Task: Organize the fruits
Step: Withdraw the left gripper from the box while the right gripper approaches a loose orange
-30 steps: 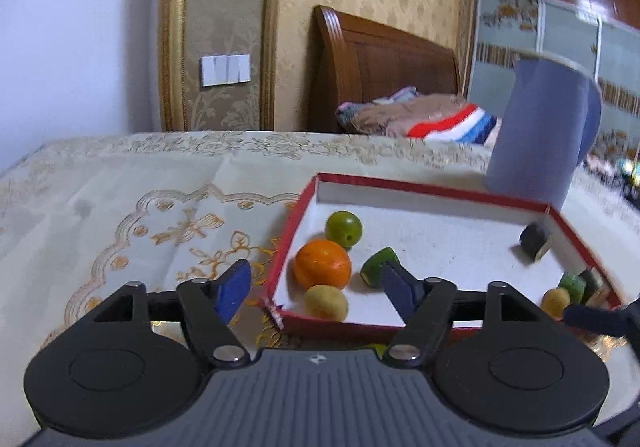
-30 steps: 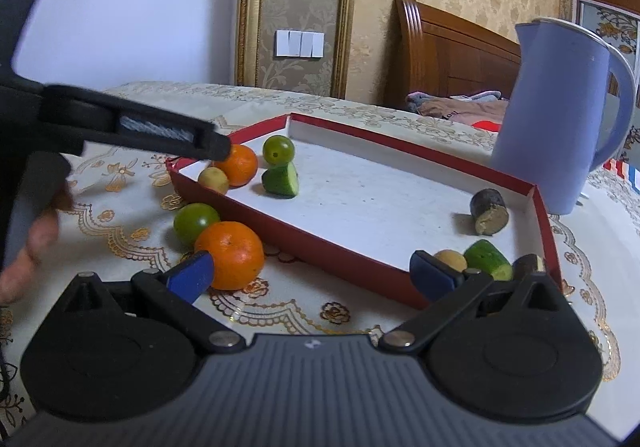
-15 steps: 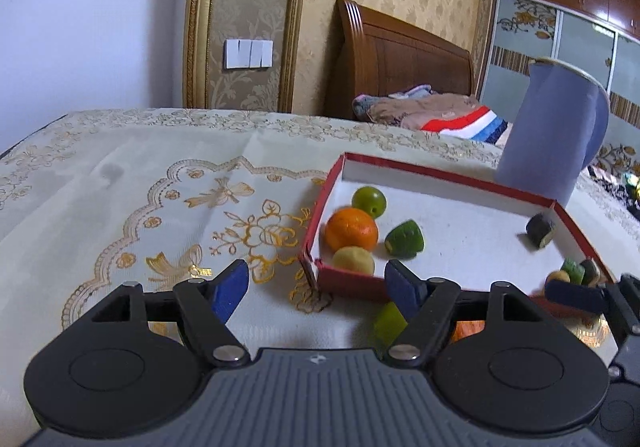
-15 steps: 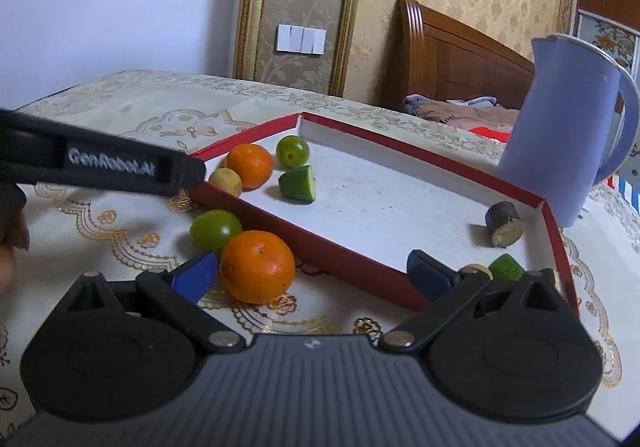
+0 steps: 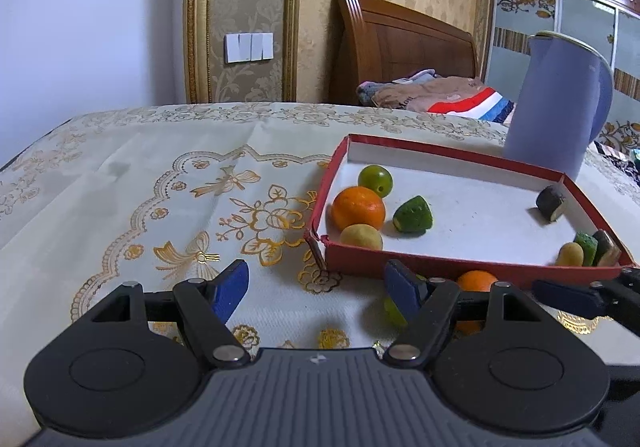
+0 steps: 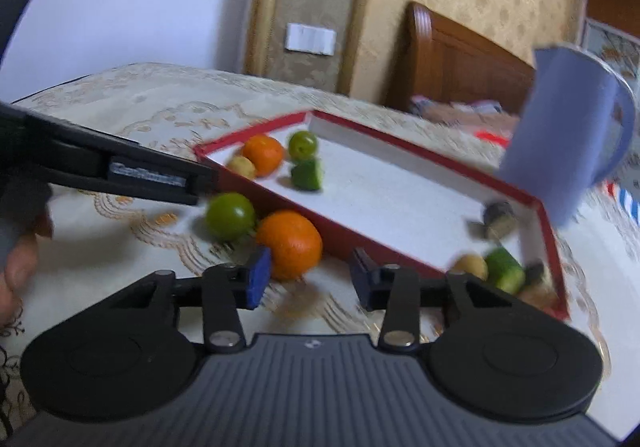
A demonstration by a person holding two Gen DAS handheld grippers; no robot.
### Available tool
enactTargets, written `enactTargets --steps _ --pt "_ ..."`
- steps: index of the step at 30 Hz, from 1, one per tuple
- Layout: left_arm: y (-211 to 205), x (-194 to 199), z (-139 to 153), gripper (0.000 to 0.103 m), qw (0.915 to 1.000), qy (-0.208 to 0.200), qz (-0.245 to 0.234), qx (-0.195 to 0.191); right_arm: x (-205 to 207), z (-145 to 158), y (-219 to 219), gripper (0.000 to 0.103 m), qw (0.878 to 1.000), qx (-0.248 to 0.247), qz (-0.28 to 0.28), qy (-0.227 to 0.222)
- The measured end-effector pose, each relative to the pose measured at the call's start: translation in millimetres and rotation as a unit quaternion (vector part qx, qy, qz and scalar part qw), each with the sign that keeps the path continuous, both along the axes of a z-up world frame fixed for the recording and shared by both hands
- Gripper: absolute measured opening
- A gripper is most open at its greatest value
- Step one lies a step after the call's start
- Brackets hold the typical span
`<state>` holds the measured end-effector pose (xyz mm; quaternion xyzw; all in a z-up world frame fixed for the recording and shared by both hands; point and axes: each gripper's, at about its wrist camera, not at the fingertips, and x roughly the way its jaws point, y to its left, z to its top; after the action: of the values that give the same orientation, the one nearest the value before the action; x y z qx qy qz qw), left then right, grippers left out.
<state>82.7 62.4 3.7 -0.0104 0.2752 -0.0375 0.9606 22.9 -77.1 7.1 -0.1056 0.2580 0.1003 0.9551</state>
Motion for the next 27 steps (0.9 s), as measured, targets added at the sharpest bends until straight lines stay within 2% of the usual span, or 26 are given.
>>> enactTargets --steps 4,8,10,11,12,17,22,25,27 --pt "-1.4 -2.8 -2.3 0.075 0.9998 0.008 -0.014 -0.008 0.2 -2.4 -31.8 0.038 0.997 0.053 -0.045 0.040" --pt "-8.1 -2.0 -3.6 0.079 0.9998 0.007 -0.020 -0.003 -6.9 -2.6 -45.7 0.042 0.994 0.091 -0.039 0.043" --pt "-10.4 -2.9 -3.6 0.079 0.9998 0.005 -0.021 0.005 -8.8 -0.7 -40.7 0.054 0.995 0.090 -0.019 0.038" --pt "-9.9 -4.0 -2.8 0.079 0.9998 0.000 -0.016 0.010 -9.8 -1.0 -36.4 0.069 0.996 0.085 -0.013 0.035" --pt "-7.8 -4.9 -1.5 0.079 0.9999 -0.005 -0.008 0.011 -10.6 -1.4 -32.4 0.073 0.996 0.080 -0.008 0.031" --pt "8.1 -2.1 1.0 0.079 0.9994 0.001 0.015 -0.030 0.8 0.5 -19.4 0.072 0.996 0.083 -0.010 0.038" --pt "12.8 -0.5 0.8 0.079 0.9989 0.004 0.032 -0.034 25.2 -6.5 -15.2 0.070 0.989 0.119 -0.024 0.080" --pt "12.3 -0.6 0.8 0.079 0.9990 0.005 0.032 -0.031 29.6 -7.8 -13.0 0.071 0.988 0.127 -0.027 0.079" --pt "11.9 -1.2 0.8 0.079 0.9991 0.005 0.029 -0.030 31.2 -8.6 -11.7 0.058 0.988 0.130 -0.025 0.078"
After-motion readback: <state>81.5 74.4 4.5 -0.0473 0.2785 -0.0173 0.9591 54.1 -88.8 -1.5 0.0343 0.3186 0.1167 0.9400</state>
